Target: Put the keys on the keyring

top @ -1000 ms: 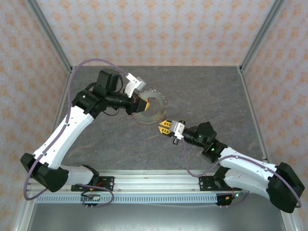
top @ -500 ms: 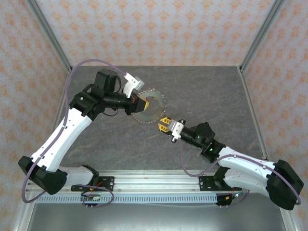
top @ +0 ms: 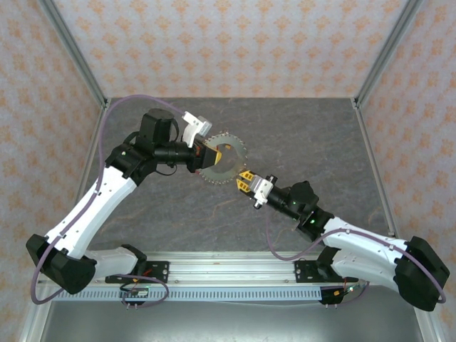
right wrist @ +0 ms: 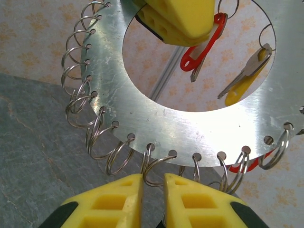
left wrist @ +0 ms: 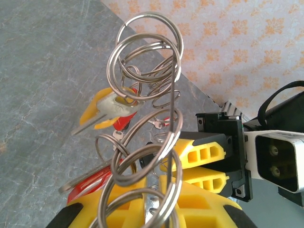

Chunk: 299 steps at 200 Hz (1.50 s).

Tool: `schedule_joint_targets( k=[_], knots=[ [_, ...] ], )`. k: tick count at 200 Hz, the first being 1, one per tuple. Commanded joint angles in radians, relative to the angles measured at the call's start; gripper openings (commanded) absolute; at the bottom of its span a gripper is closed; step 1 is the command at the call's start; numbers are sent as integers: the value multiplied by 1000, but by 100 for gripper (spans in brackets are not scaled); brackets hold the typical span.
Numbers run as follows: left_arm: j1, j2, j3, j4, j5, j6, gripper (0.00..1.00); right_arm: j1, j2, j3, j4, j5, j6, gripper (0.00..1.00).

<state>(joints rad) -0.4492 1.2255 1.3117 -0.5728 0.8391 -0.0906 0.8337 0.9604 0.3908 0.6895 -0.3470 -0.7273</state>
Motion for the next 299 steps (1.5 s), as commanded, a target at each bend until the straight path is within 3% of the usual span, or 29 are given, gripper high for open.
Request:
schedule_joint_targets(
  k=[1, 116, 175, 228, 299],
  knots=[
    [10, -37, 3, 77, 38, -20, 0, 5, -2, 29, 31, 33, -28, 18],
    [10, -38, 3, 72, 38, -27, 0, 5, 4, 46, 46, 44, -53, 17],
    [9, -38, 6, 70, 36, -29, 0, 5, 9, 51, 44, -29, -7, 21],
    [9, -39, 8, 68, 34, -31, 0, 5, 8, 43, 59, -19, 25, 28],
    [10, -37, 9, 74, 32, -38, 0, 5, 12, 32, 68, 17, 26, 26]
  ],
)
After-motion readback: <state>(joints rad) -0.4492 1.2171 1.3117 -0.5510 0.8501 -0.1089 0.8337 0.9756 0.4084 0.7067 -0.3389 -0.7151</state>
